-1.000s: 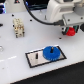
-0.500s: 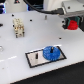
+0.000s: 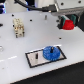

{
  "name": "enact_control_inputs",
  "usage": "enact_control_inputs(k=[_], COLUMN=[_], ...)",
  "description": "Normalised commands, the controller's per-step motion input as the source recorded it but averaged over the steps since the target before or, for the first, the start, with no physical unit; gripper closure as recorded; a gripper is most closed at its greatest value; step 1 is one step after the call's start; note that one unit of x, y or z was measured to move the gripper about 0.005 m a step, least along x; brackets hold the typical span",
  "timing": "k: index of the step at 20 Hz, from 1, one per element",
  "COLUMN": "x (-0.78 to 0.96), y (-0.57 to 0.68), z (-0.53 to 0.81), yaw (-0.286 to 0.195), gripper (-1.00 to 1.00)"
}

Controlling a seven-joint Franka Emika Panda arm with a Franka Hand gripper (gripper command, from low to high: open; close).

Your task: Insert the blue gear onto the right peg, followed by the red gear

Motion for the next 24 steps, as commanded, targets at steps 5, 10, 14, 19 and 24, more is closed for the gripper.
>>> enact_control_inputs(k=[5, 10, 14, 19, 24], x=[0.73, 0.74, 0.61, 0.42, 0.17], y=[-0.30, -0.27, -0.24, -0.23, -0.18], z=[0.17, 0.08, 0.02, 0.01, -0.06], yaw=[0.000, 0.000, 0.000, 0.000, 0.000], gripper=[1.00, 1.00, 1.00, 1.00, 1.00])
